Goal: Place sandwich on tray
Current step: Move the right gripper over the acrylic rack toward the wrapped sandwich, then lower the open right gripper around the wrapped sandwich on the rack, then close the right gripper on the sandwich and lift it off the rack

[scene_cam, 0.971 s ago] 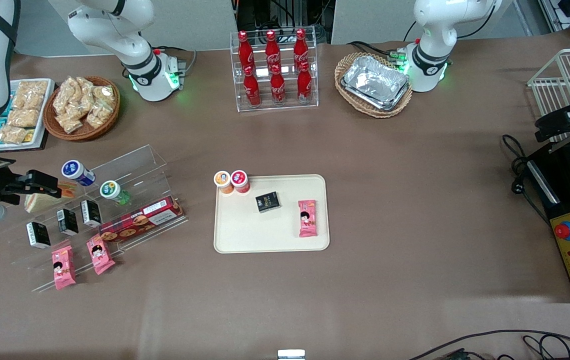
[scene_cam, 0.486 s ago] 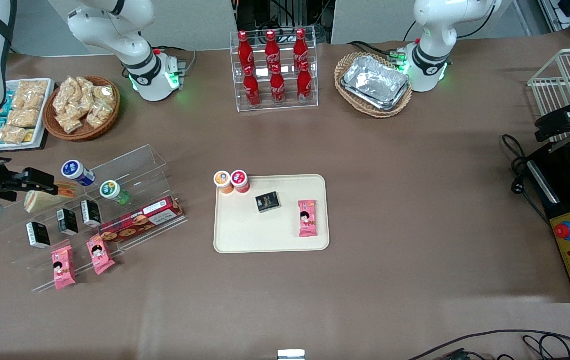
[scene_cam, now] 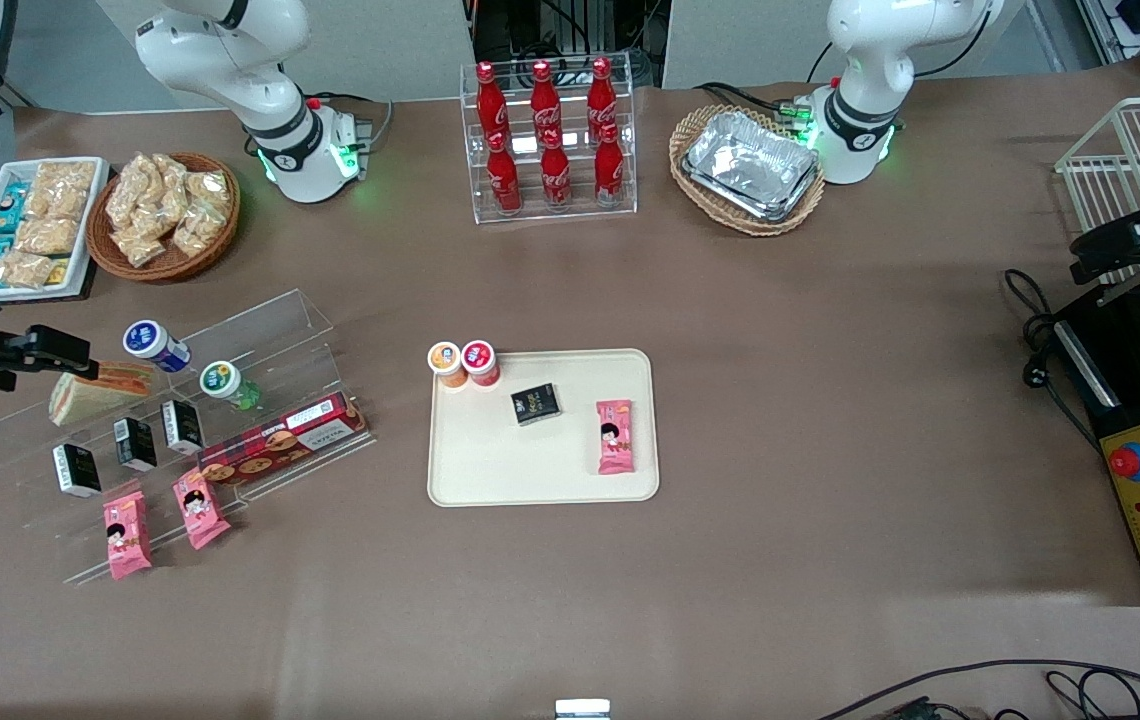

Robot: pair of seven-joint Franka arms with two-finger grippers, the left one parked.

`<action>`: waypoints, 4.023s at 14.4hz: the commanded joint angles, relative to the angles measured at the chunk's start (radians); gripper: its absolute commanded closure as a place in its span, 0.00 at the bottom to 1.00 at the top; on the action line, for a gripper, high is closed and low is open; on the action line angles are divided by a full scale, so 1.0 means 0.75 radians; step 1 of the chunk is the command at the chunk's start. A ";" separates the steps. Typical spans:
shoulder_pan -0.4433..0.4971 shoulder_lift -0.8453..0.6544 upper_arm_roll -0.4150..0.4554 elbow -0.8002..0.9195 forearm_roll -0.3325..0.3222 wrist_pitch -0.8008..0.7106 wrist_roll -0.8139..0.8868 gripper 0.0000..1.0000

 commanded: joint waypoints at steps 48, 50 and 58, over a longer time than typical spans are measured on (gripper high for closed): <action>-0.312 -0.026 -0.024 -0.620 0.160 0.532 1.315 0.00; -0.312 -0.016 -0.022 -0.624 0.161 0.534 1.321 0.00; -0.312 0.009 -0.018 -0.661 0.165 0.581 1.321 0.27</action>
